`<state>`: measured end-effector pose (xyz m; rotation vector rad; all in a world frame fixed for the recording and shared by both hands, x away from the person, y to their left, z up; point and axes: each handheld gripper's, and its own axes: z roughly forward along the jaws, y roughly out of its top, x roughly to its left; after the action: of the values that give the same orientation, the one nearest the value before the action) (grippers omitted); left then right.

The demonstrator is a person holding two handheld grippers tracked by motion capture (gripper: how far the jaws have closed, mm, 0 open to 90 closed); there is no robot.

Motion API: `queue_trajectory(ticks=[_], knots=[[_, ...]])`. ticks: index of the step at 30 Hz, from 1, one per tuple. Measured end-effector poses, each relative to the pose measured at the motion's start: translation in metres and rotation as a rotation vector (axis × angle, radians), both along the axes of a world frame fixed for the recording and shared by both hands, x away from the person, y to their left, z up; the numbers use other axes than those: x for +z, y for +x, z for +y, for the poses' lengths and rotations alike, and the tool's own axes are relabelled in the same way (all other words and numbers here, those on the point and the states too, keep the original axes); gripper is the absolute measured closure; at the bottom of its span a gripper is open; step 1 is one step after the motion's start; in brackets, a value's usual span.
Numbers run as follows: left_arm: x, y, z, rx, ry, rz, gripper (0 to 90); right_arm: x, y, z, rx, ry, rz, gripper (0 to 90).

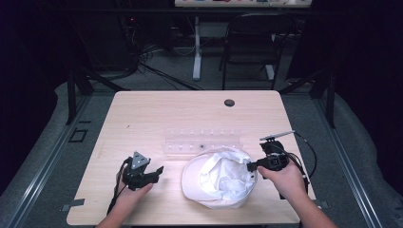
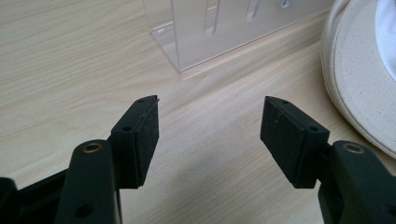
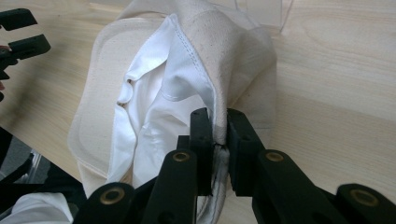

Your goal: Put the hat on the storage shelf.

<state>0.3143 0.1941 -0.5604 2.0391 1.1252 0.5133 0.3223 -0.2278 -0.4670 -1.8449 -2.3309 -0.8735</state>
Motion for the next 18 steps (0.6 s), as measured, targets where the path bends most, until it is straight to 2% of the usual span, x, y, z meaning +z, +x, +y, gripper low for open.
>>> queue_trajectory(ticks=[1,2,6,11,18], knots=[[0.0,0.0,0.0,-0.001,0.001,0.0,37.6,0.001,0.0,0.001,-0.018,-0.008,-0.006,82.0],[0.0,0.0,0.0,-0.001,0.001,0.0,37.6,0.002,0.001,0.001,-0.003,-0.011,0.0,82.0],[0.0,0.0,0.0,0.0,0.0,0.0,37.6,0.007,0.003,0.004,0.003,-0.078,0.016,82.2],[0.0,0.0,0.0,-0.002,0.002,0.0,37.6,0.013,0.003,0.009,0.002,-0.158,-0.021,82.4],[-0.001,0.0,0.0,-0.001,-0.001,-0.002,37.6,0.019,0.005,0.011,0.004,-0.172,-0.019,82.5]])
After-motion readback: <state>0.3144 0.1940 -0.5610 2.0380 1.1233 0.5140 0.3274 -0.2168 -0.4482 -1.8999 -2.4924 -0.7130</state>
